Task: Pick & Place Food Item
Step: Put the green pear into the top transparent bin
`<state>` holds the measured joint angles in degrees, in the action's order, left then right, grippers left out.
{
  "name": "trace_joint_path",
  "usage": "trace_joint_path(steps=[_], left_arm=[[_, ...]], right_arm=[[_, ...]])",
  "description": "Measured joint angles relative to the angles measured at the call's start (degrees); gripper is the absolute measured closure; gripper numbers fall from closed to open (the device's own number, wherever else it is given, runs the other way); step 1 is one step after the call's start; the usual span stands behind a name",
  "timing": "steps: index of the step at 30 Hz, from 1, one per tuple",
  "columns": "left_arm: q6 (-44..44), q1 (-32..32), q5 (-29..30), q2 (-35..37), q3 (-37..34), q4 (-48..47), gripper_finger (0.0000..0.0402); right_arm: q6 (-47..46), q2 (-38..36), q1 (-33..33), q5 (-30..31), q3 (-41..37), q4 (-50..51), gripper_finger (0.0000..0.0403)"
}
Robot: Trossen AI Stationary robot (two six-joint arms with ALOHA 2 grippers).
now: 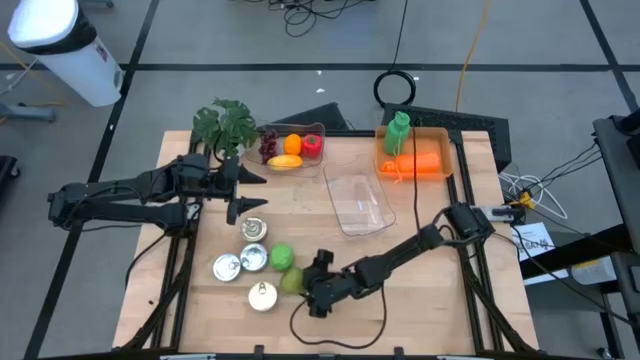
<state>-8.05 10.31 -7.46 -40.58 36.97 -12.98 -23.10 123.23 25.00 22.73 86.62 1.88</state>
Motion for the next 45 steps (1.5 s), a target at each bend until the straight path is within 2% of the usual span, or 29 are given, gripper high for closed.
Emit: trace_joint_path(steps=[3, 13, 18, 22, 26, 32, 35, 37, 40, 45], left_arm=[[0.00, 0.00, 0.00, -0.04, 0.00, -0.04, 0.0085], [-3.33, 0.00, 0.02, -0.04, 0.00, 0.02, 0.0073], [-4.50, 0.00, 0.04, -0.04, 0.00, 0.70, 0.0082], [-4.48, 0.00, 0.04, -0.02, 0.00, 1.07, 0.0090], [-4.46, 0.00, 0.04, -0.02, 0.00, 1.10, 0.0096], [-4.45, 0.00, 0.07, -0.03, 0.00, 1.25, 0.0088], [-4.01, 0.00, 1.17, -0.28, 0.00, 4.82, 0.0082], [-3.93, 0.00, 2.00, -0.72, 0.07, 6.82, 0.0078], [-4.18, 0.00, 2.05, -0.75, 0.07, 7.14, 0.0076], [-4.74, 0.00, 2.15, -1.33, 0.07, 6.86, 0.0088]], right_arm=[[-3.35, 0.22, -0.56, -3.29, 0.06, -0.64, 0.0097], [-2.61, 3.19, -1.02, -3.41, 0.02, -6.12, 0.0097], [3.38, 5.99, -1.60, -3.36, 0.01, -9.06, 0.0097], [4.28, 6.18, -2.05, -3.84, 0.00, -8.99, 0.0109], [4.29, 4.72, -2.12, -6.68, -0.01, -8.40, 0.0165], [5.91, -1.94, -2.06, -8.02, 0.03, -1.61, 0.0301], [6.85, -5.49, -2.06, -8.02, -0.01, 4.44, 0.0373], [6.91, -7.53, -2.06, -7.98, 0.01, 6.63, 0.0394], [6.79, -8.72, -2.06, -7.91, 0.01, 5.90, 0.0375], [9.73, -7.24, -2.04, -7.98, 0.01, -2.31, 0.0313]])
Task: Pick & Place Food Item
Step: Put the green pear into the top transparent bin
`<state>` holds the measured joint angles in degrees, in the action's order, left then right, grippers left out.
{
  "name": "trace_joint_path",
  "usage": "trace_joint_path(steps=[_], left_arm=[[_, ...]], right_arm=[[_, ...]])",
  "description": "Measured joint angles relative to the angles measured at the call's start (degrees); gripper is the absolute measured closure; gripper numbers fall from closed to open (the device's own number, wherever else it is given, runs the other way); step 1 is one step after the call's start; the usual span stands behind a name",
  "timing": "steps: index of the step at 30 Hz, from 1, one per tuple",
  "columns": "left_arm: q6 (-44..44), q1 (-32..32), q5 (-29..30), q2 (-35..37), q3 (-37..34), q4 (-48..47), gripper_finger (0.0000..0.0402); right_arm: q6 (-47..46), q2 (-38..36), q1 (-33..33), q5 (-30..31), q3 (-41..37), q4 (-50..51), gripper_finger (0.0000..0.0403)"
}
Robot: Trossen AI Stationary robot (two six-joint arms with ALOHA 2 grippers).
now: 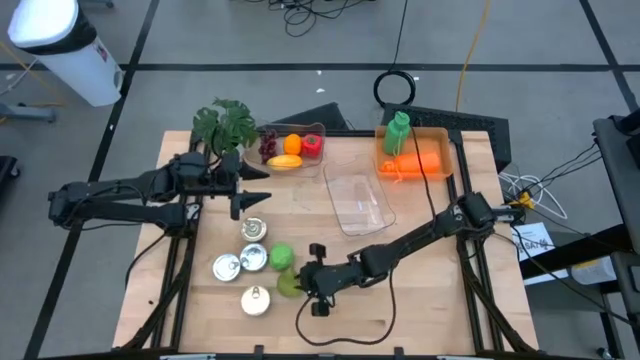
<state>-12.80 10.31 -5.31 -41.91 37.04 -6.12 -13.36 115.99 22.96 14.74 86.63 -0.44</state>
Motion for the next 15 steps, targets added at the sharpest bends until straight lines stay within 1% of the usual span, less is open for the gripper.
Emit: trace_joint_path(steps=[4, 8, 12, 15], left_arm=[[-1.36, 0.00, -0.57, -1.03, 0.00, 0.20, 0.0098], [-2.96, 0.00, -0.56, -2.07, 0.00, 0.28, 0.0103], [-4.10, 0.00, -0.56, -2.13, 0.00, 0.41, 0.0097], [-4.07, 0.00, -0.58, -2.50, 0.00, 0.25, 0.0089]], right_arm=[[2.15, 1.16, -0.60, 0.23, -1.11, -2.33, 0.0247], [0.77, 0.89, -2.03, 0.31, -3.11, -7.72, 0.0189], [-2.25, 1.03, -2.49, -0.35, -4.56, -12.79, 0.0161], [-2.27, 2.12, -2.36, -4.23, -5.11, -15.90, 0.0157]])
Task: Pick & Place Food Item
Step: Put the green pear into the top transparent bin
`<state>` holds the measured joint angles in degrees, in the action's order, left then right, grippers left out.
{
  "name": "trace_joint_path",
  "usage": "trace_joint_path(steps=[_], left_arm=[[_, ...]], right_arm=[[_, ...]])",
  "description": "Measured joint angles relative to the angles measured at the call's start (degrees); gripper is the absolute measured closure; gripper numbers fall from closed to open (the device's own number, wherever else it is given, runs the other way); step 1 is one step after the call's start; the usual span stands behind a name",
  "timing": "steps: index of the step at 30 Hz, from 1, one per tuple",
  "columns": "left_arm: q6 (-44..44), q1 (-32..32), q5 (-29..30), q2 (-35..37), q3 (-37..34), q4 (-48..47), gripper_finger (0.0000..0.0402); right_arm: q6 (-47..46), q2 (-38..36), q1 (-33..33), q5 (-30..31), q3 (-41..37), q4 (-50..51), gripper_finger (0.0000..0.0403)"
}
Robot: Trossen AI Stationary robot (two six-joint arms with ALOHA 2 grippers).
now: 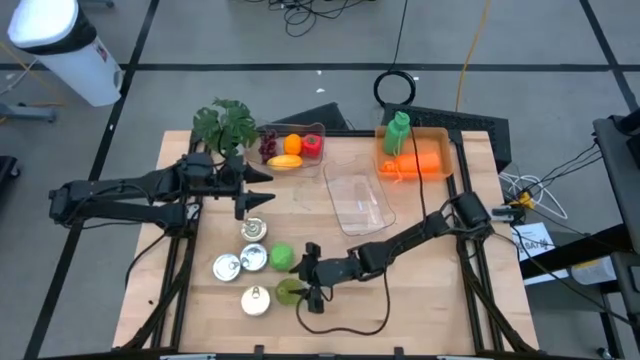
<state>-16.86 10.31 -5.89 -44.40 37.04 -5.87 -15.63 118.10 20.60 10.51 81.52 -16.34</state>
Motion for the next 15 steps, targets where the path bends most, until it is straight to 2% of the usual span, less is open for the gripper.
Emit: trace_joint_path(steps=[7, 15], left_arm=[[0.15, -0.01, -0.01, -0.28, 0.00, 0.30, 0.0076], [0.18, -0.02, 0.00, -0.37, 0.00, 0.35, 0.0091]], right_arm=[[4.26, 0.02, 1.27, -0.14, -0.31, -3.28, 0.0170], [4.76, 0.09, 1.61, -0.12, -0.31, -6.55, 0.0179]])
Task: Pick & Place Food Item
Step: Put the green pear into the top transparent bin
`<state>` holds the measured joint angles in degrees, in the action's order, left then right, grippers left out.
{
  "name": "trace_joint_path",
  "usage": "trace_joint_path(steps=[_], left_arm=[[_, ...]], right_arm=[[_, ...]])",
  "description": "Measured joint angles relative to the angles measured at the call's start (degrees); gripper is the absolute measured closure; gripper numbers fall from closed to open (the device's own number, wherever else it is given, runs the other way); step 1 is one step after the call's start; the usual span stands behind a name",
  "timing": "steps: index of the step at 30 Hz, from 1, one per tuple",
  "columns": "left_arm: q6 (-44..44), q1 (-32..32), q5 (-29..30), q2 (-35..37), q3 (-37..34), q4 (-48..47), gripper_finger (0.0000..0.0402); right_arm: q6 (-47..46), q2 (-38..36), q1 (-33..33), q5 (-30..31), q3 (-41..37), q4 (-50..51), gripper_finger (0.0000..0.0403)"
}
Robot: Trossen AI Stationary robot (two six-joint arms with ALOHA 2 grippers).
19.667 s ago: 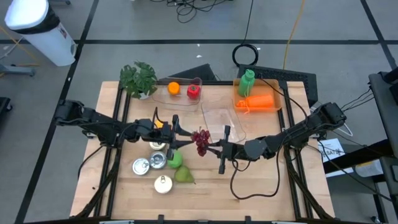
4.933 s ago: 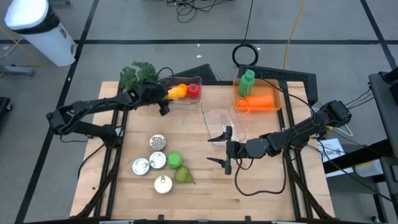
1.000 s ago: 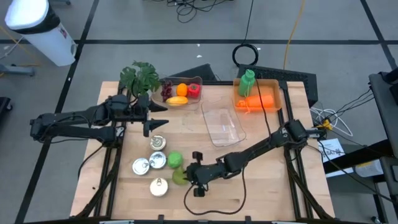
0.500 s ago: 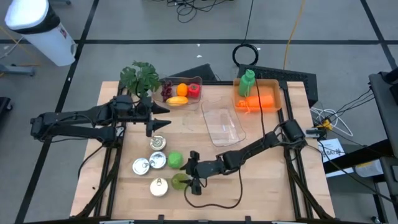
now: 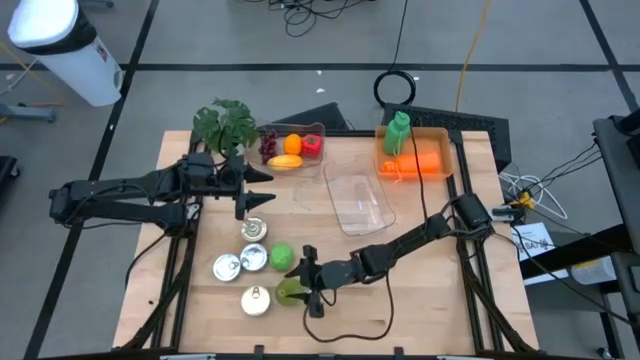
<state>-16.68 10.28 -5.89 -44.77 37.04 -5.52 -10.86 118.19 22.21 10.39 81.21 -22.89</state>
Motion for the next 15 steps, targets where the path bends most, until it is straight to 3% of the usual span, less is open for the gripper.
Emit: trace_joint_path(steps=[4, 10, 15], left_arm=[[0.28, 0.02, 0.02, 0.00, 0.00, 1.39, 0.0099], [0.02, 0.02, -0.01, 0.02, -0.02, 6.18, 0.0095], [0.00, 0.01, -0.02, -0.03, -0.02, 4.74, 0.0090]], right_arm=[[1.44, 1.75, 0.46, -0.04, 0.10, -1.80, 0.0179], [1.32, 1.68, 0.29, -1.64, 0.07, 4.86, 0.0178], [-0.27, 4.50, 0.45, -1.74, -0.09, 1.34, 0.0144]])
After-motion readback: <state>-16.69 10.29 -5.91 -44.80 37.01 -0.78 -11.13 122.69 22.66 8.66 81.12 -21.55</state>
